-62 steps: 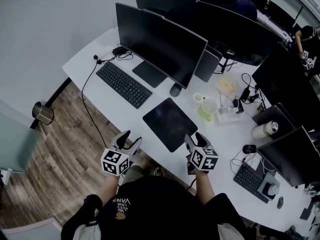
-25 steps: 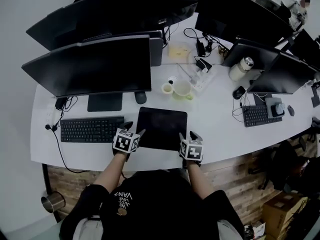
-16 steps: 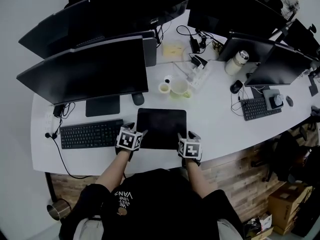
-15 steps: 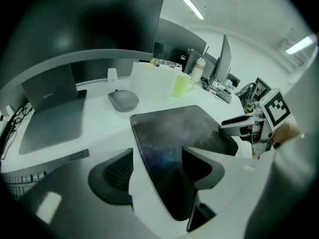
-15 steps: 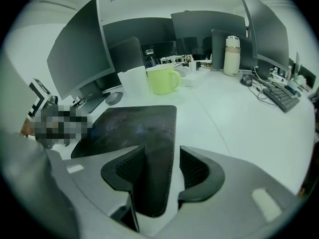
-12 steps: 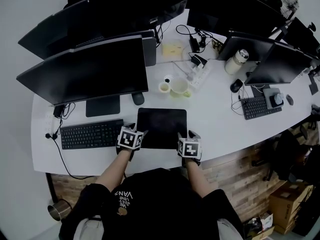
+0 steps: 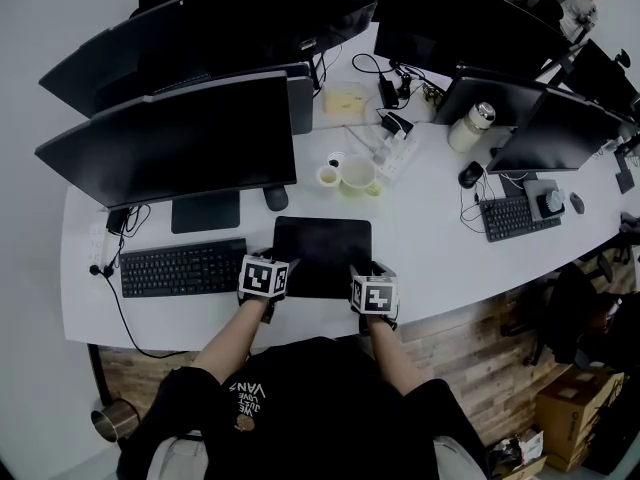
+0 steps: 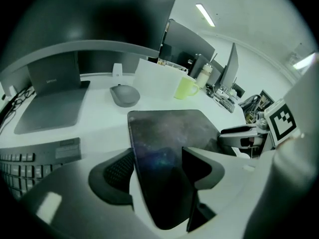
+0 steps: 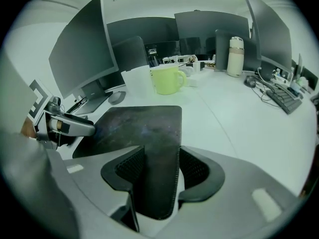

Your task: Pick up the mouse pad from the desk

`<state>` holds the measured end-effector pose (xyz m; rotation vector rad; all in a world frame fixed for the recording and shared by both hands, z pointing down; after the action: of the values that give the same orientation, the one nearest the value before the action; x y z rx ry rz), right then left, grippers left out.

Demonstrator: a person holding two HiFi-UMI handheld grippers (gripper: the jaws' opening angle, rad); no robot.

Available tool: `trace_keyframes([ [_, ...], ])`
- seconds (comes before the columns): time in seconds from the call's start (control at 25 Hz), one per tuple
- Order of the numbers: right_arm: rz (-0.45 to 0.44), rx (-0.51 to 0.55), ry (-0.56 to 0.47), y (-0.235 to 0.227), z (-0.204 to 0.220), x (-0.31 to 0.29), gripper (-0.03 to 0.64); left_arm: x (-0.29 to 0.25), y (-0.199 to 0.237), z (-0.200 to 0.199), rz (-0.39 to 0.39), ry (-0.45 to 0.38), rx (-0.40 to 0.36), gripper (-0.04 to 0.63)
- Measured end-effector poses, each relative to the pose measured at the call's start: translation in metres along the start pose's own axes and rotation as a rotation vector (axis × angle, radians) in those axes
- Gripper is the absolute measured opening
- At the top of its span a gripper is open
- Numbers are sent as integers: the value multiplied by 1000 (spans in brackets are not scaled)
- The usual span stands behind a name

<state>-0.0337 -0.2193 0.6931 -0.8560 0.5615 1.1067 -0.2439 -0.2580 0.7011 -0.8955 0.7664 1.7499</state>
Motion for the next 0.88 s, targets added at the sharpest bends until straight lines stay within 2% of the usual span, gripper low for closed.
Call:
trace_keyframes([
  [0.2,7,22,16,-1,-1,2,198,0,4,0,-40,-14,12,276],
  [0.32,4,33,16,2,0,3,184,0,3,0,-40,-7,11,225],
  [0.4,-5,45,15,5,1,2,150,0,1,1,-25,-3,6,190],
  [0.56,-13,62,12,7,1,2,136,1,-4,2,17,7,8,133],
  [0.72,-29,44,-8,10,0,4,96,5,-6,0,52,-7,21,115],
  [0.88,-39,39,-54,16,-5,11,71,15,-7,-4,81,-59,38,94],
])
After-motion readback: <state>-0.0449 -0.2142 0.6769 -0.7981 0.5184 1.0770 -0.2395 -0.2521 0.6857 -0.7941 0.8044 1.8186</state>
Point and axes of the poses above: the fingertips, and each gripper's own axes: x backward along the fingers, y to its left, z out of its underside, the point moved 2 cm from there along x, backward along the fingers, and after that the axes turned 12 degrees about -z, right-handed, at the moved point
